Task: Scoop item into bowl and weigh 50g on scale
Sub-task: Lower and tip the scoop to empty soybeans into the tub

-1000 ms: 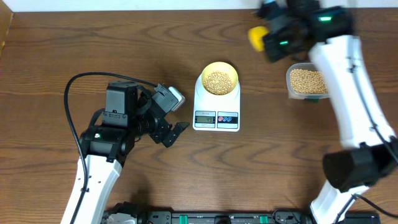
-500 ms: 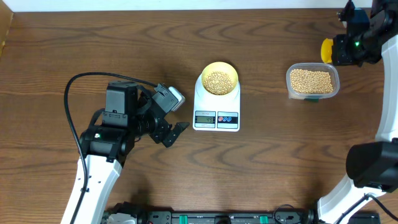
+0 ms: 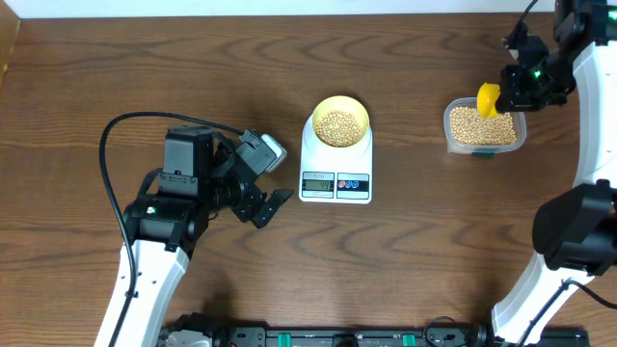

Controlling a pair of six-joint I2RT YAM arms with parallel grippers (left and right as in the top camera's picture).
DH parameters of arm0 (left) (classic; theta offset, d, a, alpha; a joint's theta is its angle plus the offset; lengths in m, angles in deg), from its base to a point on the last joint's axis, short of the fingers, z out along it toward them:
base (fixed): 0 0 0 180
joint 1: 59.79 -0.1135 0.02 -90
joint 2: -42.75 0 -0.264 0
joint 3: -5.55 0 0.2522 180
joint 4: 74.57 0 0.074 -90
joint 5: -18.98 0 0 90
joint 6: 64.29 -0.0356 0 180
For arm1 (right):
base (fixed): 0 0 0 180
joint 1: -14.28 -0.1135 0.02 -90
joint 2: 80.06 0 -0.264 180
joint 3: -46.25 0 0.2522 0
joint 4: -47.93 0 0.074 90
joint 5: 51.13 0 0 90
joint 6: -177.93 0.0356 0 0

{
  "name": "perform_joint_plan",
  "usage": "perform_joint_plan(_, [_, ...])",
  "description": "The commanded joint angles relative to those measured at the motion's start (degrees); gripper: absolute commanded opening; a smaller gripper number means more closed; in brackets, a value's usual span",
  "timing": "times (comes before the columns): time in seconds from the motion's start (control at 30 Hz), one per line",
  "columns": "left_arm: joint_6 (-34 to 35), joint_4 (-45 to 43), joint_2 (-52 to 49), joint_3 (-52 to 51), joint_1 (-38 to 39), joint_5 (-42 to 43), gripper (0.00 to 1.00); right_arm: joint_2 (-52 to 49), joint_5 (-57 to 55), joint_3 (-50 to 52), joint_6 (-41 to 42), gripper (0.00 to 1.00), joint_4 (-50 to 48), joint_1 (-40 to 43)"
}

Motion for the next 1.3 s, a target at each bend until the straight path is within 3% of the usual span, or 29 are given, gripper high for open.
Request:
perform_joint_plan(0.0, [-0.76,0.17,0.00,-0.09,-0.26,0.50,0.97,-1.51,1.42,1.03,-0.79,0.01,0.42,-1.09])
perform_joint_plan(1.27, [-0.76,0.15,0.00,-0.09,-0.26,0.50,0.97,-6.75,2.40,5.66,0.74,0.01,-3.52,-3.23])
